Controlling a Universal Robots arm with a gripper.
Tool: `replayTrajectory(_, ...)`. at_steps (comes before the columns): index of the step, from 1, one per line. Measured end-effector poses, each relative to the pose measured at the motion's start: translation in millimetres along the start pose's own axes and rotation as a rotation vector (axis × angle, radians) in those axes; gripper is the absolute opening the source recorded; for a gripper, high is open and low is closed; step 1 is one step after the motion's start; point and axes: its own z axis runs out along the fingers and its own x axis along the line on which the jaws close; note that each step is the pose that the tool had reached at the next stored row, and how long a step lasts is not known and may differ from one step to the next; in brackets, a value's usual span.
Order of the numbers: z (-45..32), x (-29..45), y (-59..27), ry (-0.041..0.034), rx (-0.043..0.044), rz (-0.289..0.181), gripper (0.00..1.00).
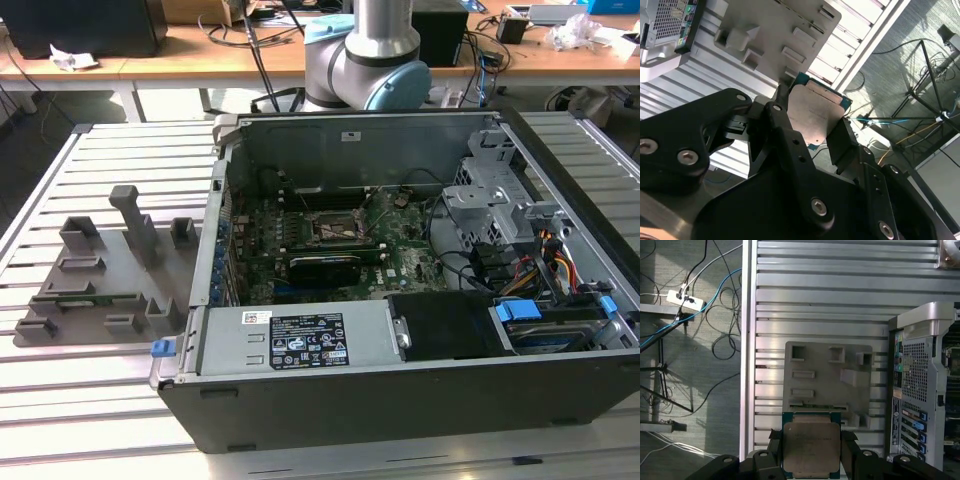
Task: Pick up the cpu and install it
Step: 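Pick up the cpu and move it towards the insertion slot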
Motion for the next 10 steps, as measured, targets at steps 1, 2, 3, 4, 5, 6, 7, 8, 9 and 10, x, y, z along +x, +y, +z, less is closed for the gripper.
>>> replayTrajectory(1, -4.8, 0.0, -0.1, -0.0001, 0.0000, 0.000, 0.55)
replayTrajectory(2, -6.6, 0.0, -0.2, 0.0000, 0.0000, 0.000, 0.55)
replayTrajectory(3, -9.1, 0.0, -0.2, 0.0001, 0.0000, 0.000, 0.55)
replayTrajectory(4, -9.5, 0.0, -0.2, 0.0001, 0.0000, 0.000, 0.55)
replayTrajectory(5, -9.5, 0.0, -0.1, 0.0000, -0.0009, 0.000, 0.55)
replayTrajectory(6, -9.4, 0.0, -0.2, -0.0001, -0.0011, 0.000, 0.55)
replayTrajectory(7, -9.5, 0.0, -0.2, 0.0000, -0.0010, 0.000, 0.55)
replayTrajectory(8, -9.5, 0.0, -0.3, -0.0005, -0.0247, 0.000, 0.55)
replayTrajectory(9, -9.5, 0.0, -0.2, -0.0008, -0.0350, 0.000, 0.55)
replayTrajectory(10, -9.5, 0.0, -0.2, -0.0008, -0.0351, 0.000, 0.55)
